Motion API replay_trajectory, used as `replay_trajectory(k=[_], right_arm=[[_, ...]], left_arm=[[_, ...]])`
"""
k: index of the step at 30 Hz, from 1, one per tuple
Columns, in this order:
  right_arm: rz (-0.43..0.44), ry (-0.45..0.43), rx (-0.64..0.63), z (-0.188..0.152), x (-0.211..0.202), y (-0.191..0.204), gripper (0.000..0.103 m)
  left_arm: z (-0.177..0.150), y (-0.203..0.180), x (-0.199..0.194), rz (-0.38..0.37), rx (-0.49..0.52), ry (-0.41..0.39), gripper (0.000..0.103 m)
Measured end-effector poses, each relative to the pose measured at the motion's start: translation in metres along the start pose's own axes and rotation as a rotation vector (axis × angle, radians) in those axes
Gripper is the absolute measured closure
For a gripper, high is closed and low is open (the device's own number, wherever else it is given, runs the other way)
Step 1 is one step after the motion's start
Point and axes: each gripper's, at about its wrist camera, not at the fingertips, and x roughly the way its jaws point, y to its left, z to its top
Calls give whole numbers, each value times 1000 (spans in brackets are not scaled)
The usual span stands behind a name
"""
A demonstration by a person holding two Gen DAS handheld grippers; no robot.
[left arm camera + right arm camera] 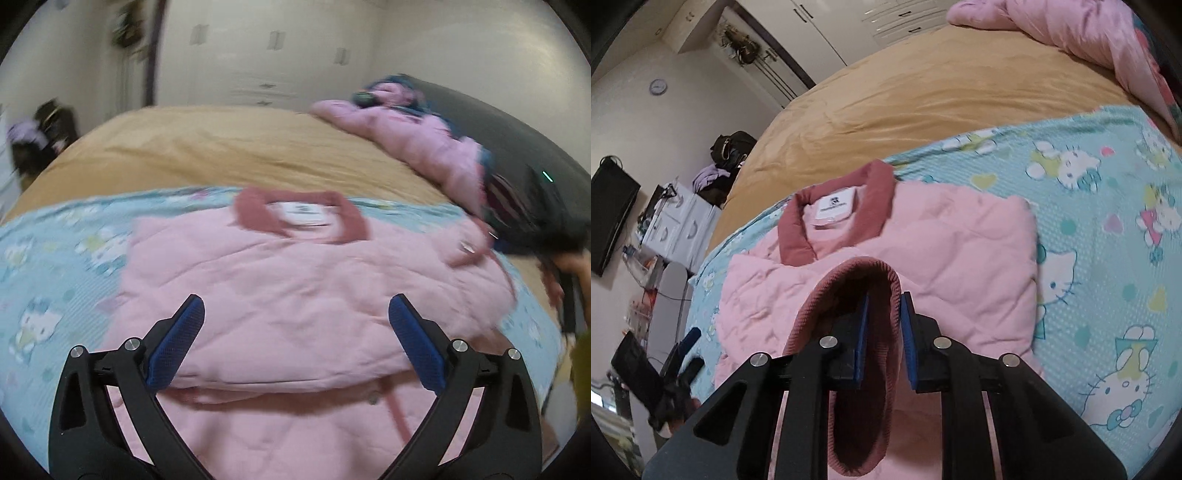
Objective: Fold large clothes
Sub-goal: 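Carry the held sleeve across the jacket front with the right gripper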
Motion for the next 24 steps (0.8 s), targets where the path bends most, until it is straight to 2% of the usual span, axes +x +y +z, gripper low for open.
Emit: replay_trajectory(k=[4, 7, 8, 10, 13, 17, 19, 20, 21, 22, 23, 24], right_arm=[[14, -43, 51, -10, -9, -16, 84], [49, -97, 114, -22, -20, -29, 73], [81, -108, 143, -27, -21, -32, 64], [154, -133, 194, -34, -22, -37, 63], [244, -150, 278, -42, -14, -43, 53], [222, -112, 315, -45, 12, -44, 52], [236, -98, 295, -46, 25, -39, 68], [217, -109, 261, -44, 27, -33, 85], [209, -131, 224, -42, 25, -27, 92], [217, -162, 177, -39, 20, -19, 92], [224, -187, 140, -37, 14, -12, 93], [231, -231, 79, -32, 4, 0, 95]], left_arm=[[1, 34, 1, 28, -112, 8, 10], [2, 50, 0, 14, -186, -6, 10], [2, 54, -1, 4, -206, -13, 10], [3, 57, -1, 1, -222, -24, 10], [2, 55, 3, 5, -222, -23, 10], [2, 50, 9, 2, -210, -25, 10], [2, 47, 10, 5, -197, -31, 10], [2, 47, 11, 7, -194, -32, 10], [2, 48, 12, 10, -193, -32, 10], [1, 47, 13, 15, -193, -32, 15], [1, 48, 12, 29, -196, -40, 26], [2, 46, 10, 70, -186, -50, 30]])
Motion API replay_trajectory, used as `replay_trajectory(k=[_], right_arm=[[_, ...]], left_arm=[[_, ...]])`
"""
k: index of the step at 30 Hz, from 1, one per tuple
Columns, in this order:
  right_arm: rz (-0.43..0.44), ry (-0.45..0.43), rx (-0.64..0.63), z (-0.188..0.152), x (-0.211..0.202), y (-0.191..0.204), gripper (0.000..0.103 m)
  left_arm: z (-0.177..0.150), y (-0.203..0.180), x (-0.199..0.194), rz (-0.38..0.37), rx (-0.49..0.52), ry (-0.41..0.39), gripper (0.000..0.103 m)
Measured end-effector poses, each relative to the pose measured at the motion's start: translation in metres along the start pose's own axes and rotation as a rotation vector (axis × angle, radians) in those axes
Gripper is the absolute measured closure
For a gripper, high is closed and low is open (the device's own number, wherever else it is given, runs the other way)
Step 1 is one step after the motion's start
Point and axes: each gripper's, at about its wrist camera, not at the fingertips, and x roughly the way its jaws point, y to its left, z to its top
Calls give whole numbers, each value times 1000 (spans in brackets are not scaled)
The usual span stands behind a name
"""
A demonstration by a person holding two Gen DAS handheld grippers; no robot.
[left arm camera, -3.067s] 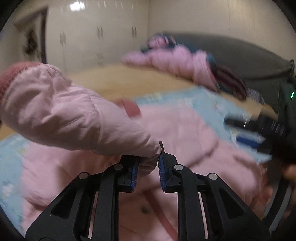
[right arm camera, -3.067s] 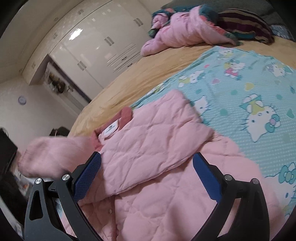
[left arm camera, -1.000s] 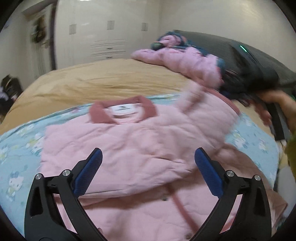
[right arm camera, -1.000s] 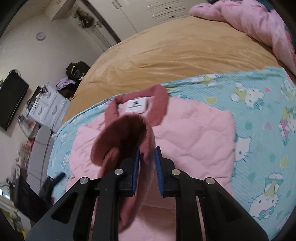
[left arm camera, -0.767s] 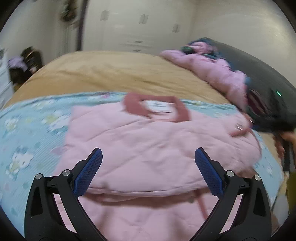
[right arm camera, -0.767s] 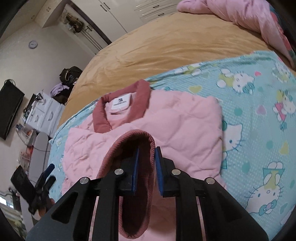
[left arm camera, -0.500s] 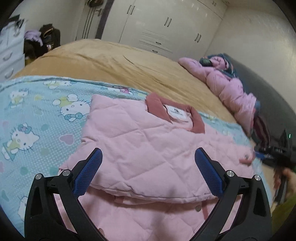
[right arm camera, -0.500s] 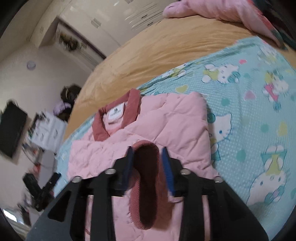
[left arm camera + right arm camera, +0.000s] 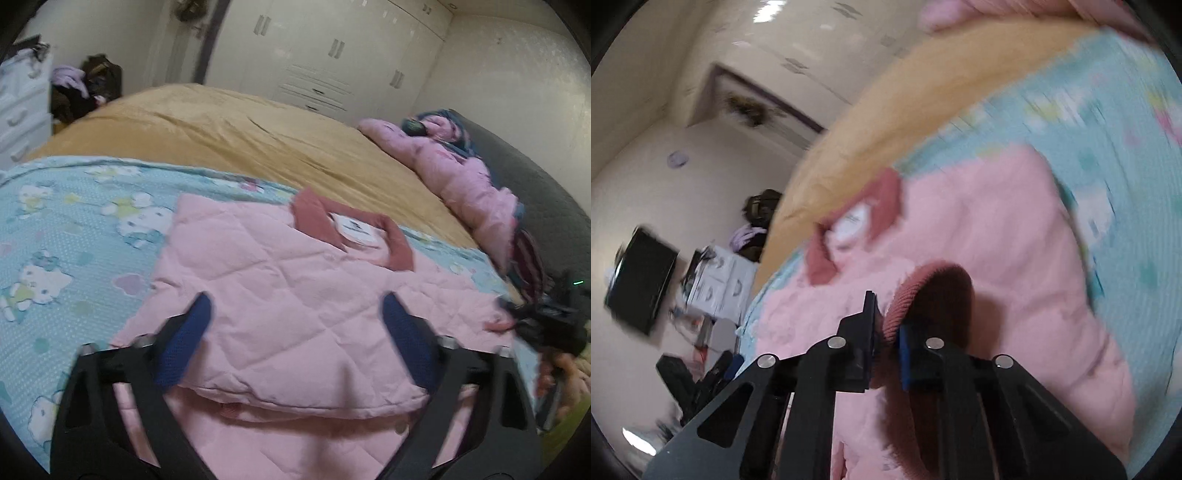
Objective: Fold large clothes
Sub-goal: 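Carry the held sleeve across the jacket front with the right gripper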
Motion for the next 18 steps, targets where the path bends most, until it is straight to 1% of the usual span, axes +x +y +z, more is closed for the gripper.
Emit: replay_trajectory(k=[1, 2, 4, 6, 8, 9, 13, 15, 17, 18], right_arm=[[11, -34, -57, 6, -6, 13, 96], [12, -60, -112, 12, -11, 25, 96], [-31, -88, -191, 22, -15, 40, 97], [-56, -109, -244, 27, -13, 48, 97], [-90, -120, -268, 29, -7, 49, 97], [-125, -121, -276, 28, -2, 49, 97], [-205, -117, -263, 20, 13, 37, 97], [-224, -113, -234, 16, 14, 25, 97], [-246, -110, -197, 12, 15, 17, 96], [-262, -116, -199, 9, 16, 16, 94]], left_arm=[[1, -2, -1, 21, 13, -8, 38], [1, -3, -2, 24, 24, -19, 44], [1, -3, -1, -20, 3, -16, 51], [0, -4, 3, -31, 4, -4, 52], [-2, -9, 8, -27, 31, 10, 52], [-3, -11, 11, -20, 41, 20, 52], [-7, -13, 17, -18, 64, 40, 52], [-8, -13, 20, -11, 73, 49, 52], [-9, -10, 24, -16, 60, 69, 52], [-10, -9, 26, -21, 47, 77, 52]])
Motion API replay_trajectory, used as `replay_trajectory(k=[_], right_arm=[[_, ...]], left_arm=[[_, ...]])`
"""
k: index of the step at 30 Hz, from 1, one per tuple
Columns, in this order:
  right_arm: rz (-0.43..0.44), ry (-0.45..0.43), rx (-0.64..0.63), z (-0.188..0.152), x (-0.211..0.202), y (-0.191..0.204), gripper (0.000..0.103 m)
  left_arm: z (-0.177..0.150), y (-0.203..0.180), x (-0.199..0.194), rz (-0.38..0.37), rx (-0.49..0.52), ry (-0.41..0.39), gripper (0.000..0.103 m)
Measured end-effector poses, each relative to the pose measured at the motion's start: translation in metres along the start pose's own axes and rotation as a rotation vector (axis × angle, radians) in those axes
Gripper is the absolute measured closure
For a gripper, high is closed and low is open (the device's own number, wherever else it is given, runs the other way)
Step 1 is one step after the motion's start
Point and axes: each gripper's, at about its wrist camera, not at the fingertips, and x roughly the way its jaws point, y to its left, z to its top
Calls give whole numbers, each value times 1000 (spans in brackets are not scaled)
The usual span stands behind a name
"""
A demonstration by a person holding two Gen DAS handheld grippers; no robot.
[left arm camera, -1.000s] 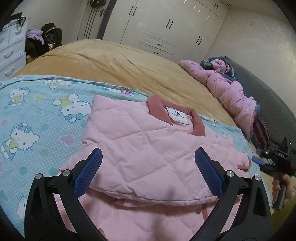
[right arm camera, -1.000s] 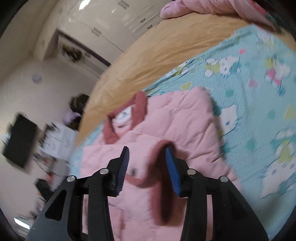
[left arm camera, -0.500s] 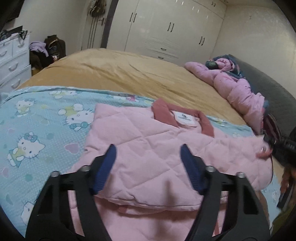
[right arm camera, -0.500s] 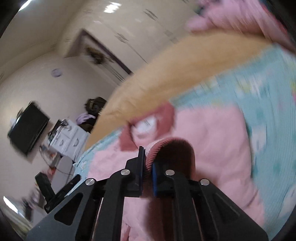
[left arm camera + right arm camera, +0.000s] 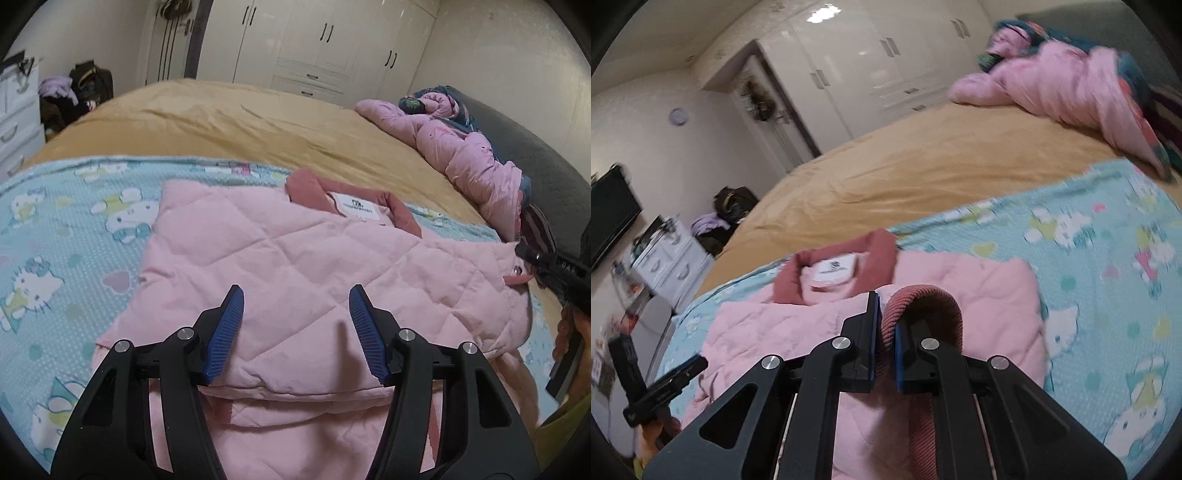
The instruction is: Fold large clothes
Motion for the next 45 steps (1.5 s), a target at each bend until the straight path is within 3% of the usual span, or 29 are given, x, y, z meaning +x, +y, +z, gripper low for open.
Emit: replay_trajectory(k=[4, 5, 6, 7, 8, 12, 16, 19, 22, 26, 31, 33, 38, 41, 45], right_arm=[[-42, -6, 33, -9, -5, -3, 89], [-67, -12, 46, -11, -7, -3, 80], [-91, -23, 55, -13, -11, -4, 61], [-114, -49, 72, -15, -16, -5, 52], [-120, -64, 87, -18, -22, -6, 49], [-92, -88, 77, -27, -36, 12, 49], [2, -69, 15, -39, -36, 49, 47], [21, -52, -29, -46, -30, 73, 40], [1, -39, -84, -46, -25, 88, 40], [-44, -43, -148, -42, -22, 101, 30], [-65, -32, -190, -46, -14, 110, 22], [-83, -3, -214, -50, -4, 111, 18], [-77, 132, -197, -64, 33, 95, 18], [-148, 247, -233, -76, 58, 86, 17], [-134, 285, -203, -85, 72, 75, 17]], left_arm=[[1, -3, -4, -8, 9, -14, 52], [2, -6, -6, -10, 17, -20, 52], [3, -7, -8, -10, 21, -23, 52], [3, -8, -9, -18, 23, -25, 52], [3, -10, -9, -25, 24, -24, 52], [2, -15, -5, -23, 39, -9, 52], [4, -30, -14, -82, 104, -32, 47], [1, -47, -16, -56, 182, -40, 40], [-2, -43, -3, -38, 157, 7, 37], [-8, -32, 17, 14, 132, 91, 20], [-21, -16, 40, 106, 110, 161, 15], [-23, -16, 42, 126, 133, 169, 13], [-24, -10, 44, 103, 109, 174, 12], [-25, -8, 45, 96, 101, 173, 12], [-26, -11, 44, 100, 109, 172, 12]])
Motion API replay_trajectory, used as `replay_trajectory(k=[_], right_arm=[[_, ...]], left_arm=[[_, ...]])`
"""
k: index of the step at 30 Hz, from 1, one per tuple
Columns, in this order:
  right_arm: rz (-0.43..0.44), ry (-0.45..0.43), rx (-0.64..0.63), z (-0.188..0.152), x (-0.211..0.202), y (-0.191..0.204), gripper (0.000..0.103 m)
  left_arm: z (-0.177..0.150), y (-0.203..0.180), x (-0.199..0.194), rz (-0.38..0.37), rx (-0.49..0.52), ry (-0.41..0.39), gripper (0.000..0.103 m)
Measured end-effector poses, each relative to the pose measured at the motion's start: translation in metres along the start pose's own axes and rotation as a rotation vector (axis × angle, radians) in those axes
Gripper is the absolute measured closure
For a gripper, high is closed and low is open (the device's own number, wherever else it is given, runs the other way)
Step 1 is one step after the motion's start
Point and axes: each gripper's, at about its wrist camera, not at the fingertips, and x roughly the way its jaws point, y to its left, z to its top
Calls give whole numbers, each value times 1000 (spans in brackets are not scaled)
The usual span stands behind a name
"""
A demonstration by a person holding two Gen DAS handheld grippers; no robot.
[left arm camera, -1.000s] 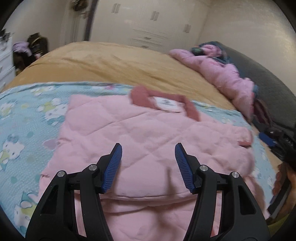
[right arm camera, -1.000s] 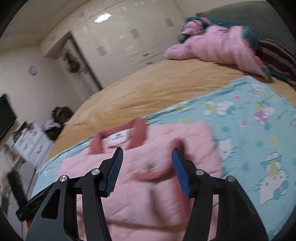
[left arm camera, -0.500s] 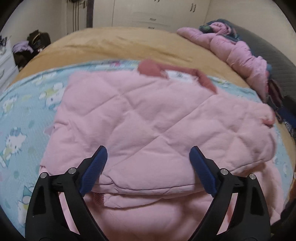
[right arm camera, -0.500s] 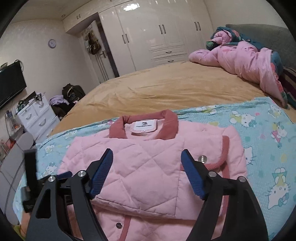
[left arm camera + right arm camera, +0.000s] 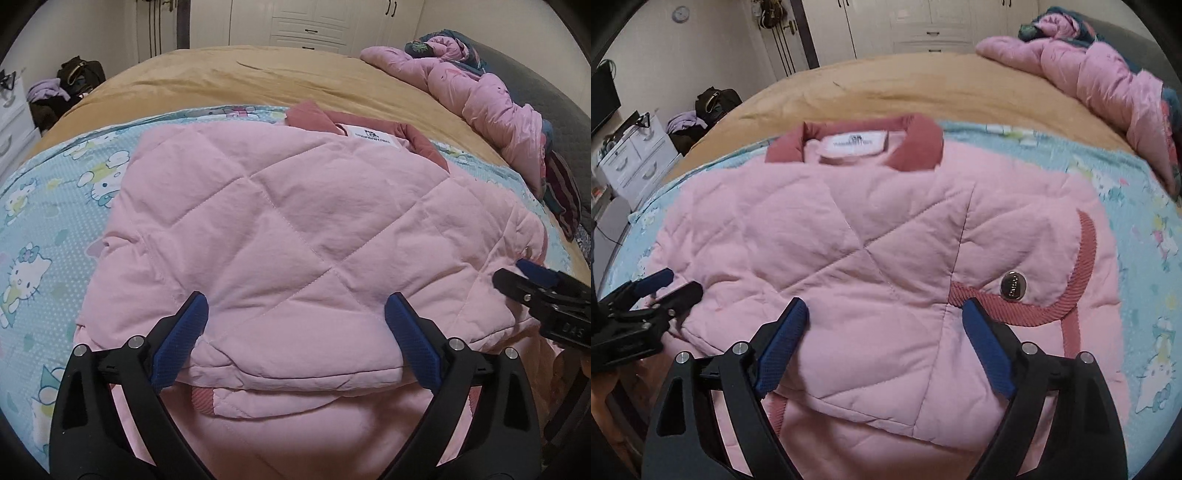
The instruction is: Fold large clothes
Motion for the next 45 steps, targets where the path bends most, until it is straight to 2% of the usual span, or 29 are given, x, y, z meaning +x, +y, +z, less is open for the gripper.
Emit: replay_trajectory(k=[3, 8, 11, 15, 19, 24, 34, 45], right_arm=[[19, 0, 20, -2, 8, -6, 17], [-10, -24, -3, -8, 15, -1, 14], [11, -39, 8, -7, 3, -3, 14], [35, -83, 68, -4, -19, -5, 6], [111, -140, 133, 1, -41, -10, 4], [103, -163, 123, 4, -55, -8, 4], [133, -216, 93, 5, -82, 6, 4], [150, -308, 96, 4, -122, 9, 4]], left_arm=[[0, -1, 1, -2, 3, 1, 13], [0, -4, 5, 12, 12, -5, 12], [1, -3, 2, 1, 6, -8, 12], [3, -4, -4, 5, 2, -11, 11], [3, -6, -10, 8, 9, -16, 10], [6, -7, -24, -2, -8, -33, 9], [15, -3, -66, -19, -76, -117, 9], [16, -14, -94, -34, -59, -167, 9]])
